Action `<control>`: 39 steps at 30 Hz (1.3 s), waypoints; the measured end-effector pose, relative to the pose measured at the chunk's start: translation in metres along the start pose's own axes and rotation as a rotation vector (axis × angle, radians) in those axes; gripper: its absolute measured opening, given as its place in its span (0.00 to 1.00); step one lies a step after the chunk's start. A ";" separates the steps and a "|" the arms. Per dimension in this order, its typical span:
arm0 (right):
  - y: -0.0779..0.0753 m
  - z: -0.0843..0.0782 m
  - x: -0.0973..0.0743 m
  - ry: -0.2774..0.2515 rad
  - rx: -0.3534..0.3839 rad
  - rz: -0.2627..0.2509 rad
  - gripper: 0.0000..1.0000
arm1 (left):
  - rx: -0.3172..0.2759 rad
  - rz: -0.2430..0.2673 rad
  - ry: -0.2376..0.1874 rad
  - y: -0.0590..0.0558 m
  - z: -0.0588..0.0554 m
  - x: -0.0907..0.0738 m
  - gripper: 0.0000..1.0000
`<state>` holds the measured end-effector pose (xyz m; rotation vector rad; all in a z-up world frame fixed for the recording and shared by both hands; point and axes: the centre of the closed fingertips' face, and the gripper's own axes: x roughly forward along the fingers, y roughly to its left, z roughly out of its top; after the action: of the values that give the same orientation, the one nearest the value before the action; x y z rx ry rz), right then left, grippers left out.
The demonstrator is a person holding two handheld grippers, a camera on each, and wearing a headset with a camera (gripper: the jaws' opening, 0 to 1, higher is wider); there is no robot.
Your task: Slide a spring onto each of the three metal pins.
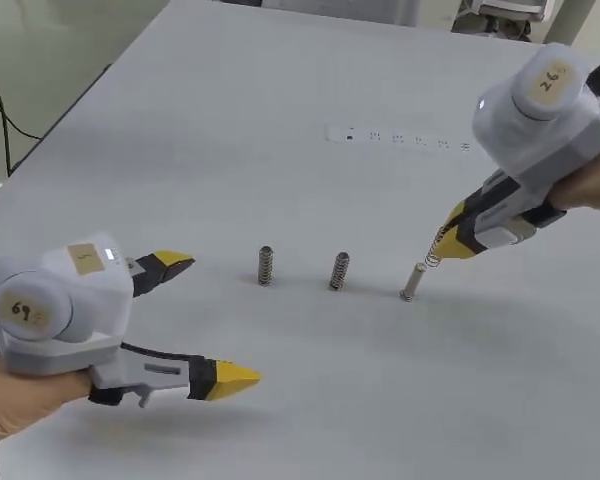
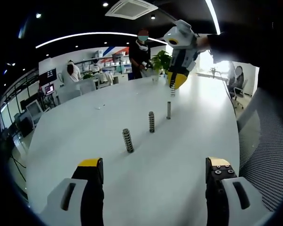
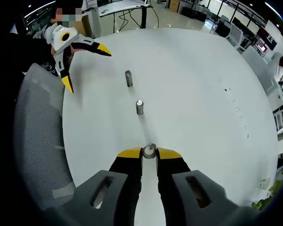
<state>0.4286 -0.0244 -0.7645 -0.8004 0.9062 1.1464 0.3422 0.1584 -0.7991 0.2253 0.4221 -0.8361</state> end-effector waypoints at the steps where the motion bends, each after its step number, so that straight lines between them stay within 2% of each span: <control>1: -0.001 0.000 0.001 -0.001 0.004 0.001 0.13 | -0.001 0.000 0.000 0.000 0.000 0.000 0.88; 16: -0.008 -0.001 0.013 0.000 0.019 0.004 0.13 | 0.002 -0.001 0.010 0.000 -0.001 0.001 0.87; 39: -0.007 -0.006 0.028 0.015 0.023 0.012 0.13 | 0.003 -0.008 0.024 -0.001 -0.004 0.001 0.83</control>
<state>0.4390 -0.0200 -0.7921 -0.7866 0.9368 1.1401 0.3413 0.1589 -0.8027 0.2370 0.4443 -0.8424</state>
